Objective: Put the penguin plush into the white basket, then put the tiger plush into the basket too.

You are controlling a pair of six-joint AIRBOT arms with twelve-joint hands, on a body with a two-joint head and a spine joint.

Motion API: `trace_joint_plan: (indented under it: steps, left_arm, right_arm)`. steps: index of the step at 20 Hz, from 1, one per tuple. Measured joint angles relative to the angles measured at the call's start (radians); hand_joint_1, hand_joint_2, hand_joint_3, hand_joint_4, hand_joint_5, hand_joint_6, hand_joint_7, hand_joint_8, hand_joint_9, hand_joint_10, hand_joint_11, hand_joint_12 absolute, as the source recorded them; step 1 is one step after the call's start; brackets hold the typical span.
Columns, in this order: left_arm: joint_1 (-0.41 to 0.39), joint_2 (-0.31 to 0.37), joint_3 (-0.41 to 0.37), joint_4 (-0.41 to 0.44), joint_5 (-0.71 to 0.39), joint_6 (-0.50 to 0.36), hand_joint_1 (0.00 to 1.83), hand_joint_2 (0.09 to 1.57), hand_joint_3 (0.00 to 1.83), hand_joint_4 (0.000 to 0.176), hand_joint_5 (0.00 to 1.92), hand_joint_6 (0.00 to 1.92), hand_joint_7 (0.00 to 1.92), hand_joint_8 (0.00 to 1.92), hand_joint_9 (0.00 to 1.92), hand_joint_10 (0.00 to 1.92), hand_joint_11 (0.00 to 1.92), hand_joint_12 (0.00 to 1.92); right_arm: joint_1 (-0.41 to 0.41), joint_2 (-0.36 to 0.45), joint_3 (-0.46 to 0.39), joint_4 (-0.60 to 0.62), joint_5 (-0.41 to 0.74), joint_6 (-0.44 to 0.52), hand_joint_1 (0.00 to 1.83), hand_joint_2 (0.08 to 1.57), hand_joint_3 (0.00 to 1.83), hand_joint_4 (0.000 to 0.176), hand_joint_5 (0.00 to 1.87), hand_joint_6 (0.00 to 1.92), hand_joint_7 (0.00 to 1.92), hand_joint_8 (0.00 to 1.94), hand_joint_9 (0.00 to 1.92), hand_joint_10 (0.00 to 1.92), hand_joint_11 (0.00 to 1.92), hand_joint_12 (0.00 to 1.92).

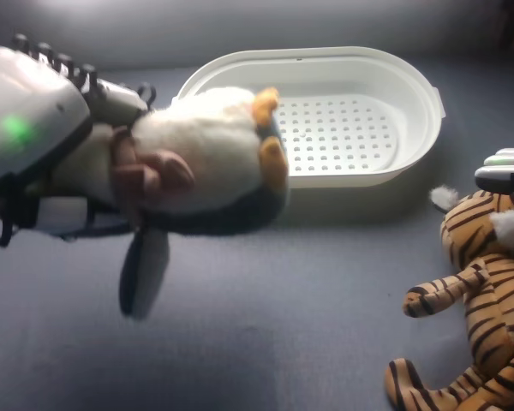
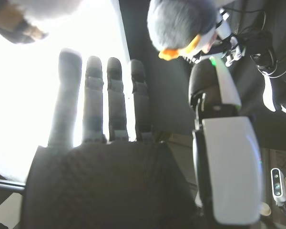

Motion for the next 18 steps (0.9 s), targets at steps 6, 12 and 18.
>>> trace_joint_plan:
  steps: [6, 12, 18]
  left_arm:
    - [-0.209, -0.127, 0.147, -0.006, 0.203, 0.013, 1.38, 1.08, 0.00, 0.000, 0.99, 0.95, 1.07, 0.72, 0.99, 1.09, 0.87, 1.10]
    - [-0.309, -0.209, 0.248, -0.085, 0.348, 0.014, 0.92, 0.93, 0.00, 0.060, 0.51, 0.02, 0.59, 0.03, 0.62, 0.15, 0.33, 1.09]
    - [-0.320, -0.256, 0.292, -0.151, 0.405, 0.014, 0.78, 0.83, 0.00, 0.176, 0.05, 0.00, 0.07, 0.00, 0.13, 0.00, 0.00, 0.58]
  right_arm:
    - [0.000, -0.002, 0.003, 0.000, 0.001, 0.001, 0.63, 1.20, 0.00, 0.000, 0.41, 0.00, 0.36, 0.00, 0.36, 0.01, 0.41, 0.03]
    - [-0.003, -0.014, 0.012, -0.005, -0.003, 0.002, 0.64, 1.19, 0.00, 0.004, 0.41, 0.00, 0.35, 0.00, 0.35, 0.00, 0.39, 0.02]
    - [-0.003, -0.019, 0.017, 0.000, -0.007, 0.005, 0.63, 1.20, 0.00, 0.028, 0.40, 0.00, 0.34, 0.00, 0.34, 0.00, 0.39, 0.02]
